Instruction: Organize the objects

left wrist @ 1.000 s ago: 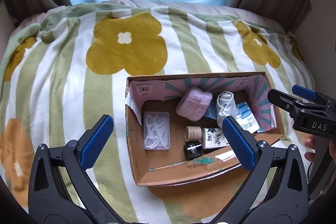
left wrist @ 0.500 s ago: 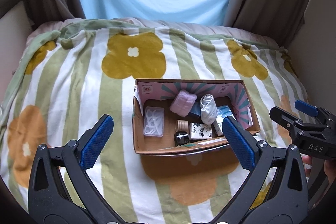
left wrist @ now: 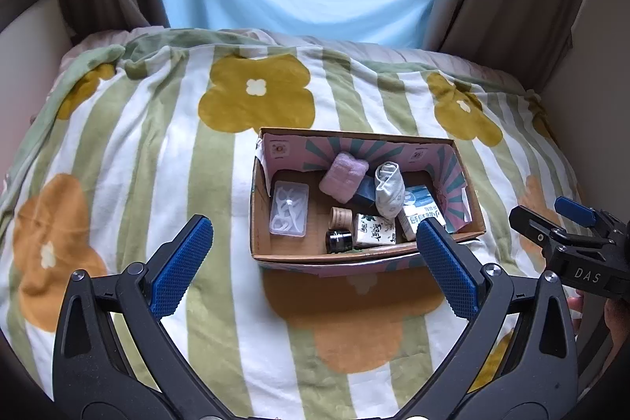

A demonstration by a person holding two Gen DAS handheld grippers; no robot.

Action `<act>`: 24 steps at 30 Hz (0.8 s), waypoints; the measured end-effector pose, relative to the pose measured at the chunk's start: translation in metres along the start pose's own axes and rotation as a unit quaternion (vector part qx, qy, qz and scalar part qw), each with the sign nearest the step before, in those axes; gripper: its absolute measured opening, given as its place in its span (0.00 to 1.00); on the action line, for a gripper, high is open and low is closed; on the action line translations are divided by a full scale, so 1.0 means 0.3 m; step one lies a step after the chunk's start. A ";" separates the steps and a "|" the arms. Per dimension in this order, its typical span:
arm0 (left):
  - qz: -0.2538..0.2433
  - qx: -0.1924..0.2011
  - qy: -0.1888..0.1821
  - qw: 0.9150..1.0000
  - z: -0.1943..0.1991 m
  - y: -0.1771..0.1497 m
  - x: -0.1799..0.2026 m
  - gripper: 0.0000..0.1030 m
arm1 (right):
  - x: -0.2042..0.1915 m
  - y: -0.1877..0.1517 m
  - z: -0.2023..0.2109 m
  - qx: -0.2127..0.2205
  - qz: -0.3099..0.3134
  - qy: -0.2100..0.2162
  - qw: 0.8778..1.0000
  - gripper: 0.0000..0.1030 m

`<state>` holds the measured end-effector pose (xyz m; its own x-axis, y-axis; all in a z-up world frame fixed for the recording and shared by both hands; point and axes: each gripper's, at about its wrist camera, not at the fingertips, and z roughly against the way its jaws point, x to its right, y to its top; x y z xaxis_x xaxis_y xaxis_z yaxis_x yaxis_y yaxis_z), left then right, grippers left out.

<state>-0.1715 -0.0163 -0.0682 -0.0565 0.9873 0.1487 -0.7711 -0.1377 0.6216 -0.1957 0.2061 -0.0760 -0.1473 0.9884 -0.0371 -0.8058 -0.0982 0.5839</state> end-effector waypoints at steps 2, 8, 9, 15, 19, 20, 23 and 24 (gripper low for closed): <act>-0.004 0.000 0.001 1.000 0.004 -0.007 0.005 1.00 | 0.002 0.001 0.006 0.002 -0.001 0.001 1.000 1.00; -0.001 -0.006 -0.002 1.000 0.005 -0.021 0.009 1.00 | 0.001 -0.001 0.019 0.007 0.000 0.003 1.000 1.00; -0.002 -0.007 -0.001 1.000 0.004 -0.023 0.010 1.00 | -0.001 -0.001 0.019 0.007 0.001 0.003 1.000 1.00; -0.005 -0.011 -0.002 1.000 -0.001 -0.033 0.022 1.00 | -0.007 -0.001 0.019 0.007 0.002 0.004 1.000 1.00; -0.005 -0.009 -0.004 1.000 0.002 -0.036 0.027 1.00 | -0.007 -0.002 0.018 0.005 0.003 0.004 1.000 1.00; -0.005 -0.009 -0.004 1.000 0.002 -0.036 0.027 1.00 | -0.011 -0.002 0.018 0.006 0.004 0.004 1.000 1.00; -0.004 -0.008 -0.004 1.000 0.003 -0.036 0.028 1.00 | -0.015 -0.004 0.018 0.004 0.005 0.003 1.000 1.00; -0.004 -0.007 -0.004 1.000 0.005 -0.034 0.029 1.00 | -0.020 -0.005 0.018 0.005 0.006 0.003 1.000 1.00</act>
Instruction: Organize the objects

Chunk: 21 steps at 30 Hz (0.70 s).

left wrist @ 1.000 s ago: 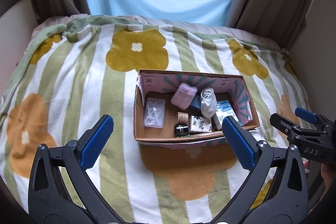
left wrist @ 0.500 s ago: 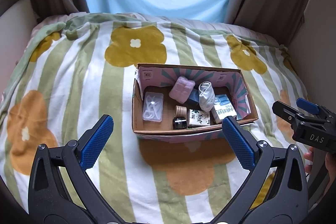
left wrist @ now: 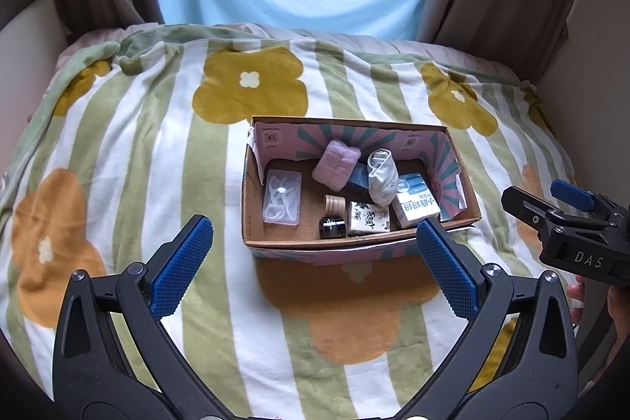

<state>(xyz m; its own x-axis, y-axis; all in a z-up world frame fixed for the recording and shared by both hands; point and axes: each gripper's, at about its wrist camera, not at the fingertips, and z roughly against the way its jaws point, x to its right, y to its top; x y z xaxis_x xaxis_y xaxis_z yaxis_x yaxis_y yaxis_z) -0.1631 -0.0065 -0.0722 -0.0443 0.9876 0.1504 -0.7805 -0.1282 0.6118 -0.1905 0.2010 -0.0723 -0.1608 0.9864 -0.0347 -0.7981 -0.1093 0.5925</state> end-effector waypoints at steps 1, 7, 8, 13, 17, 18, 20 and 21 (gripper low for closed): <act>0.001 0.001 -0.001 1.000 0.002 0.001 0.000 1.00 | -0.002 0.000 0.000 -0.001 0.000 0.001 1.000 1.00; 0.001 0.000 0.000 1.000 0.004 0.001 0.000 1.00 | -0.009 0.000 0.002 -0.001 -0.001 0.001 1.000 1.00; 0.001 0.000 0.000 1.000 0.004 0.001 0.000 1.00 | -0.013 0.000 0.003 -0.001 -0.001 0.001 1.000 1.00; 0.005 0.000 -0.004 1.000 0.005 0.005 -0.002 1.00 | -0.007 0.000 0.002 -0.001 -0.001 0.002 1.000 1.00; 0.005 0.001 -0.004 1.000 0.009 0.004 -0.003 1.00 | -0.017 0.001 0.005 0.001 -0.001 0.002 1.000 1.00; 0.005 0.001 -0.003 1.000 0.011 0.002 -0.004 1.00 | -0.019 0.002 0.005 0.001 -0.001 0.001 1.000 1.00; 0.005 0.001 -0.002 1.000 0.011 0.001 -0.006 1.00 | -0.023 0.004 0.006 0.001 -0.001 0.002 1.000 1.00; 0.006 0.000 -0.001 1.000 0.011 0.001 -0.008 1.00 | -0.021 0.003 0.006 0.001 -0.001 0.002 1.000 1.00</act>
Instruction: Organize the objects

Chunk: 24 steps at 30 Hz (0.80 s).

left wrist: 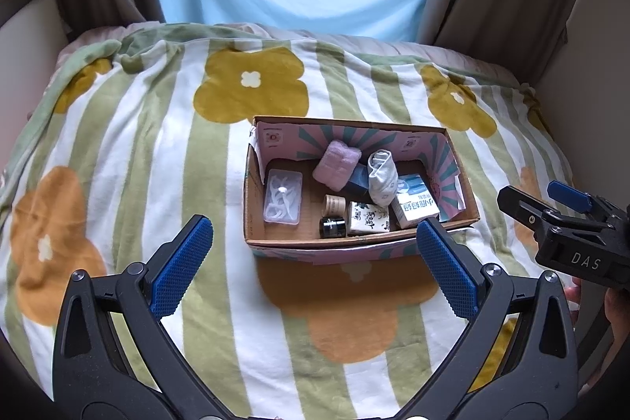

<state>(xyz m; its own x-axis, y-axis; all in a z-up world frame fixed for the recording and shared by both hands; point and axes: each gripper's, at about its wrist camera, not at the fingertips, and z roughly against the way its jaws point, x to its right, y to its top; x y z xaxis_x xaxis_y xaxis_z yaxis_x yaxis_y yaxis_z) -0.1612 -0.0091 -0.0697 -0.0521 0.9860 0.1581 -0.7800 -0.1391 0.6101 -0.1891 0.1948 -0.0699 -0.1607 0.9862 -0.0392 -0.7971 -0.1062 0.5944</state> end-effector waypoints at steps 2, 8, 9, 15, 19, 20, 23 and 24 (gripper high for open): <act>0.001 -0.001 0.002 1.000 0.000 0.001 -0.003 1.00 | -0.006 0.004 0.000 0.001 0.000 0.001 1.000 1.00; -0.001 -0.002 0.002 1.000 -0.003 0.001 -0.007 1.00 | -0.014 0.010 -0.005 0.001 0.001 0.000 1.000 1.00; -0.002 -0.002 0.002 1.000 -0.006 0.002 -0.009 1.00 | -0.013 0.010 -0.005 0.002 0.002 0.000 1.000 1.00; 0.000 -0.002 0.002 1.000 -0.009 0.002 -0.009 1.00 | -0.011 0.017 -0.012 0.001 0.003 -0.001 1.000 1.00; 0.001 -0.002 0.002 1.000 -0.015 0.003 -0.009 1.00 | -0.007 0.022 -0.016 0.001 0.003 -0.002 1.000 1.00; 0.000 -0.003 0.001 1.000 -0.018 0.005 -0.010 1.00 | -0.006 0.024 -0.020 0.001 0.003 -0.005 1.000 0.99; -0.002 -0.001 0.003 1.000 -0.023 0.009 -0.009 1.00 | 0.001 0.026 -0.026 0.000 0.002 -0.005 1.000 1.00; -0.002 -0.001 0.003 1.000 -0.025 0.012 -0.008 1.00 | 0.001 0.026 -0.025 -0.001 0.003 -0.006 1.000 1.00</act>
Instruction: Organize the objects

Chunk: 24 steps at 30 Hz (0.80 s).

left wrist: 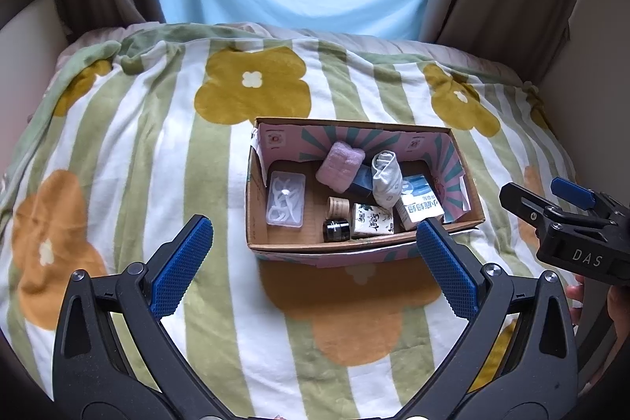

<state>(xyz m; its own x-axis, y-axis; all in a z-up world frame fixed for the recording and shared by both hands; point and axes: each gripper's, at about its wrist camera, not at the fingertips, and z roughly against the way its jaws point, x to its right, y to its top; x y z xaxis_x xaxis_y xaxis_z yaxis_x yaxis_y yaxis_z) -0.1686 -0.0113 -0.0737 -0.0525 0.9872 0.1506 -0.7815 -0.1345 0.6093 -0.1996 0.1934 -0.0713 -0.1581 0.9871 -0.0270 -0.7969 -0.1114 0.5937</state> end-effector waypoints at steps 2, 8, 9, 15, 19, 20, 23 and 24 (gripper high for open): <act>0.000 0.001 -0.001 1.000 -0.002 0.003 0.000 1.00 | 0.002 0.000 -0.001 0.001 0.000 0.000 1.000 1.00; 0.005 0.001 -0.007 1.000 -0.005 0.006 0.000 1.00 | 0.001 0.000 0.000 0.002 0.001 -0.001 1.000 1.00; 0.006 0.001 -0.004 1.000 -0.004 0.005 0.002 1.00 | 0.001 0.001 -0.001 0.002 0.001 -0.001 1.000 1.00; 0.006 0.008 0.029 1.000 -0.008 0.001 0.008 1.00 | -0.005 0.000 0.001 0.002 0.000 -0.001 1.000 0.99; 0.014 0.012 0.015 1.000 -0.003 -0.008 -0.008 1.00 | -0.002 -0.001 0.000 0.001 0.000 0.000 1.000 1.00; 0.015 0.008 0.015 1.000 -0.007 -0.009 -0.012 1.00 | -0.004 -0.002 -0.001 0.000 0.001 0.001 1.000 1.00; 0.012 0.021 0.016 1.000 -0.001 -0.022 -0.019 1.00 | -0.007 -0.010 -0.012 -0.004 0.002 0.000 1.000 1.00; 0.013 0.020 0.021 0.999 -0.001 -0.022 -0.021 1.00 | -0.009 -0.013 -0.014 -0.005 0.002 0.000 1.000 1.00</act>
